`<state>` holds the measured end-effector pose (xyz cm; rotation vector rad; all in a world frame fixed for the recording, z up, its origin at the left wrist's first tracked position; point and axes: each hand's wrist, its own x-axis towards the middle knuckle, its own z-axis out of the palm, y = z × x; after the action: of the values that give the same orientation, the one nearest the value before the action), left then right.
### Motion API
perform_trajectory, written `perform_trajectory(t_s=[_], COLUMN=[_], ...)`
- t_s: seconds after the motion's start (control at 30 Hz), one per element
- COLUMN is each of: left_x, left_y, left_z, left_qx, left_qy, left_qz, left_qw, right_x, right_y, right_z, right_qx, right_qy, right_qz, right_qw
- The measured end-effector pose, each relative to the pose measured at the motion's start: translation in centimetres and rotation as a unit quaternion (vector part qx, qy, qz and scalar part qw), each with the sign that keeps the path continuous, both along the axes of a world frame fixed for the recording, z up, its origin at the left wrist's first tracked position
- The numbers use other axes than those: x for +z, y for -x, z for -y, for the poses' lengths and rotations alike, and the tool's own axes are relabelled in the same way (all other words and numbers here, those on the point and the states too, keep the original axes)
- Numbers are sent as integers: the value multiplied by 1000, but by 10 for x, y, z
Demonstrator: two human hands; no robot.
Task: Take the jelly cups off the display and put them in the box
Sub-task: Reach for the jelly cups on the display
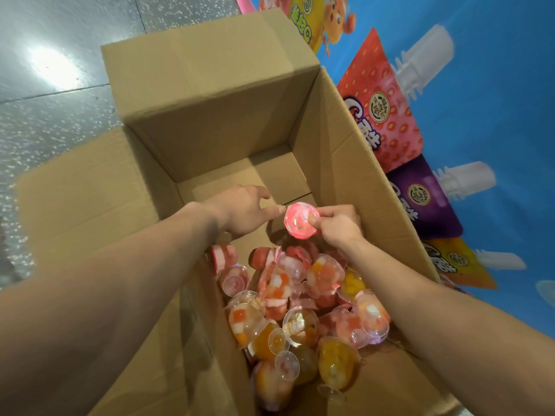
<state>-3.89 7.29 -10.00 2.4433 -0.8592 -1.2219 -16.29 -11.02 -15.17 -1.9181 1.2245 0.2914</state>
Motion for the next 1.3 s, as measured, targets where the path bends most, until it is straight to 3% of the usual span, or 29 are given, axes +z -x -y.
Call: perform_trajectory(t_s=[0.2,0.53,0.73,0.93,1.03,1.1,1.3], left_x=[13,25,16,10,7,5,-5], left_y=[-5,-2,-7,-18,-22,-22,-25], left_z=[6,5,-3,-14,-18,-19,-17], left_qx=[117,194,244,261,286,290,311], left_qy=[71,101,134,127,128,128,122], left_qz=[-129,-268,-235,-231,-233,-232,-222], left_qw=[982,938,931,928,921,919,916], right_x=[44,81,72,27,2,-14,-28], right_y=[-22,-29,-24,-2,8,13,16], right_z=[-2,0,9,10,5,4,-1], right_qx=[88,177,174,210,245,277,346], right_qy=[-182,-207,-271,-197,-97,-37,9], right_qz=[66,89,95,-1,-10,-37,-155], right_qw=[977,958,942,958,965,960,925])
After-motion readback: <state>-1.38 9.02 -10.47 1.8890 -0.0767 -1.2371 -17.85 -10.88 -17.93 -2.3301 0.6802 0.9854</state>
